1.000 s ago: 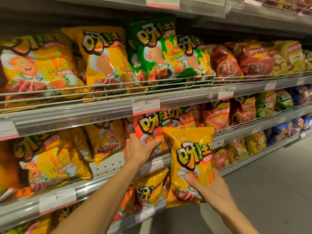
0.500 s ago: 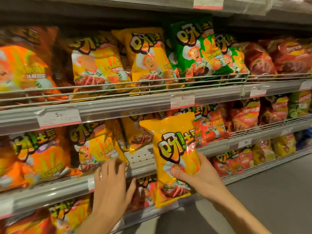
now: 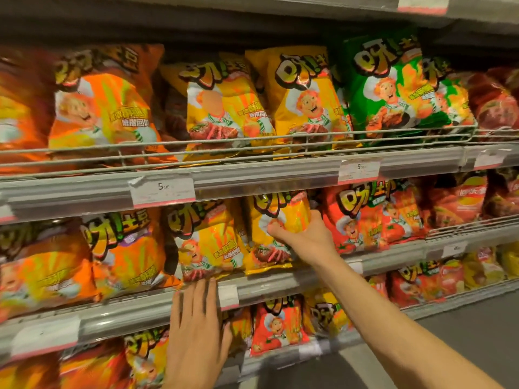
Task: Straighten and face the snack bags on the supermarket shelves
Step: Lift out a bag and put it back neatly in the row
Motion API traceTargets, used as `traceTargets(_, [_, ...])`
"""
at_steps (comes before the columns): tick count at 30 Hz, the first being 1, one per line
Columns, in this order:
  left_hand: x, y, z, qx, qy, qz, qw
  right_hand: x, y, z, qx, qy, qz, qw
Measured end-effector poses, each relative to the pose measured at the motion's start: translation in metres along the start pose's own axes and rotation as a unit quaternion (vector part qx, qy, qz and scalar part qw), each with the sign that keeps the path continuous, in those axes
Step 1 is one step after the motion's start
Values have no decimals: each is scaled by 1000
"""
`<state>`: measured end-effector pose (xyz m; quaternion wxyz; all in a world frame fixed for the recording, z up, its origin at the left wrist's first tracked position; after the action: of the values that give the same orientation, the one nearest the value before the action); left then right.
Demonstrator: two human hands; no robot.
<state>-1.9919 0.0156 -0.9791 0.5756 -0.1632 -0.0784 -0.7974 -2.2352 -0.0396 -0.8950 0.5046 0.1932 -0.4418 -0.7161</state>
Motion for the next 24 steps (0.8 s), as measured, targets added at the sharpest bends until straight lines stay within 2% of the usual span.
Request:
traceTargets(11, [6,14,-14,-25,-26,4,999,13,-10,-6,-2,-31,24,999])
traceTargets(24, [6,12,-7,-46,-31,8,998,16,-23,-24,22,0,33,999])
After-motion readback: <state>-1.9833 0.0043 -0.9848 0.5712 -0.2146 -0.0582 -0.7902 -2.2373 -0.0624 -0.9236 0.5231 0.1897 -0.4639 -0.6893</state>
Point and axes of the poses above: each hand's wrist, its own x-axis towards the middle knuckle, its own z-axis out of the back of the hand, y = z × x, the point moved 4 cm from there along x, towards the middle knuckle, and after that the axes turned 8 degrees about -x, right-handed, at the moved point
